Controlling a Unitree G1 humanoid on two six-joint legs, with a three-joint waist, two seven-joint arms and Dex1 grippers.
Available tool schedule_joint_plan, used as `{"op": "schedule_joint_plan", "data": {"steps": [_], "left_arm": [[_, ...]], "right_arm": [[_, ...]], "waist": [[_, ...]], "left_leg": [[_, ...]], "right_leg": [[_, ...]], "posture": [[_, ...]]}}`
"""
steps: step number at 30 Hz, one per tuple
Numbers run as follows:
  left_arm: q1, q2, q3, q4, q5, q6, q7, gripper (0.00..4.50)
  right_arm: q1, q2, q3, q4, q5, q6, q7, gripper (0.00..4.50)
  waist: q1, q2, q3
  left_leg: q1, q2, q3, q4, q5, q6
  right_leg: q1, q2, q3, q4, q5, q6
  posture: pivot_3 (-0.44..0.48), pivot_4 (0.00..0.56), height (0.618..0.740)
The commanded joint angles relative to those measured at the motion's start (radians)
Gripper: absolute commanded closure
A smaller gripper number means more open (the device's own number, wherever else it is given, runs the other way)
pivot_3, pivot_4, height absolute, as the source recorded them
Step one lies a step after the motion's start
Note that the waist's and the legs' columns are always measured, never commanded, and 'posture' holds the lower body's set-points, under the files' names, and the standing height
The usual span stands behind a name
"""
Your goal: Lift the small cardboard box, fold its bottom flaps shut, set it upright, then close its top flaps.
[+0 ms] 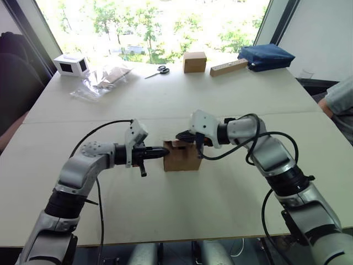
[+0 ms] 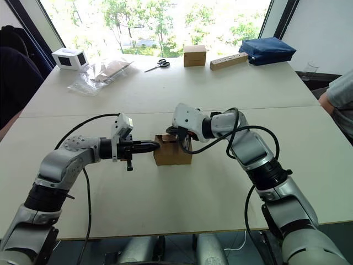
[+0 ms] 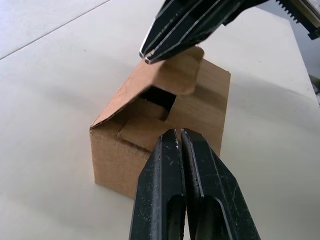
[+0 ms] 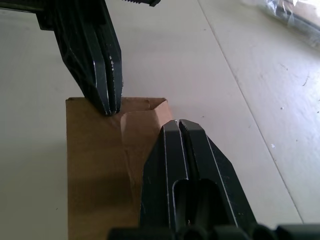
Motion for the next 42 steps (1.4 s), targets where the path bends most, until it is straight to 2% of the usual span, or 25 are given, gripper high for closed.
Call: {"op": "schedule_joint_plan", "data": {"steps": [1, 7, 13, 25, 32, 35, 42], "left_arm": [[0.007, 0.015, 0.029, -0.039, -0.024, 0.008, 0.004, 4.40], [-0.003, 0.030, 0.042, -0.040, -0.040, 0.022, 0.004, 4.40], [-0.093, -0.004, 0.118, 0.004, -0.099, 0.049, 0.048, 4.40], [-0.124, -0.114, 0.007, 0.122, 0.020, -0.038, 0.109, 4.40], [-0.104, -0.122, 0.008, 0.118, 0.019, -0.040, 0.104, 4.40], [-0.099, -0.125, 0.021, 0.119, 0.010, -0.034, 0.107, 4.40], [-0.099, -0.134, 0.035, 0.133, 0.002, -0.027, 0.119, 4.40]], "right_arm": [[0.005, -0.003, -0.001, -0.042, -0.016, -0.003, -0.006, 4.50], [0.028, 0.008, 0.007, -0.054, -0.027, 0.005, -0.018, 4.50], [0.023, 0.013, -0.008, -0.049, -0.030, 0.004, -0.034, 4.50], [0.025, 0.000, -0.048, -0.096, -0.021, 0.022, -0.064, 4.50], [0.104, -0.059, -0.103, -0.292, 0.043, 0.098, -0.038, 4.50], [0.154, -0.080, -0.081, -0.359, 0.045, 0.109, -0.037, 4.50], [0.179, -0.079, -0.018, -0.372, -0.001, 0.085, -0.054, 4.50]], "waist": [[0.000, 0.000, 0.000], [0.000, 0.000, 0.000], [0.002, 0.000, 0.000], [0.000, 0.000, 0.000], [0.002, 0.000, 0.000], [0.002, 0.000, 0.000], [0.001, 0.000, 0.000]], "left_leg": [[0.000, 0.000, 0.000, 0.000, 0.000, 0.000], [0.000, 0.000, 0.000, 0.000, 0.000, -0.001], [0.000, 0.000, 0.000, 0.000, 0.000, -0.001], [0.000, 0.000, 0.000, -0.001, 0.002, -0.004], [0.000, 0.000, 0.000, -0.001, 0.002, -0.004], [0.000, 0.000, 0.000, -0.001, 0.001, -0.002], [0.000, 0.000, 0.000, -0.001, 0.001, -0.001]], "right_leg": [[0.000, 0.000, 0.000, 0.000, 0.000, 0.000], [0.000, 0.000, 0.000, 0.000, 0.000, 0.000], [0.000, 0.000, 0.000, 0.000, 0.000, 0.000], [0.000, 0.000, 0.000, 0.000, 0.000, 0.000], [0.000, 0.000, 0.000, 0.000, 0.000, 0.000], [0.000, 0.000, 0.000, -0.001, 0.000, 0.000], [0.000, 0.000, 0.000, 0.000, 0.000, 0.000]], "posture": [[0.000, 0.150, 0.740], [0.000, 0.150, 0.740], [0.000, 0.150, 0.740], [0.000, 0.150, 0.740], [0.000, 0.150, 0.740], [0.000, 0.150, 0.740], [0.000, 0.150, 0.740]]}}
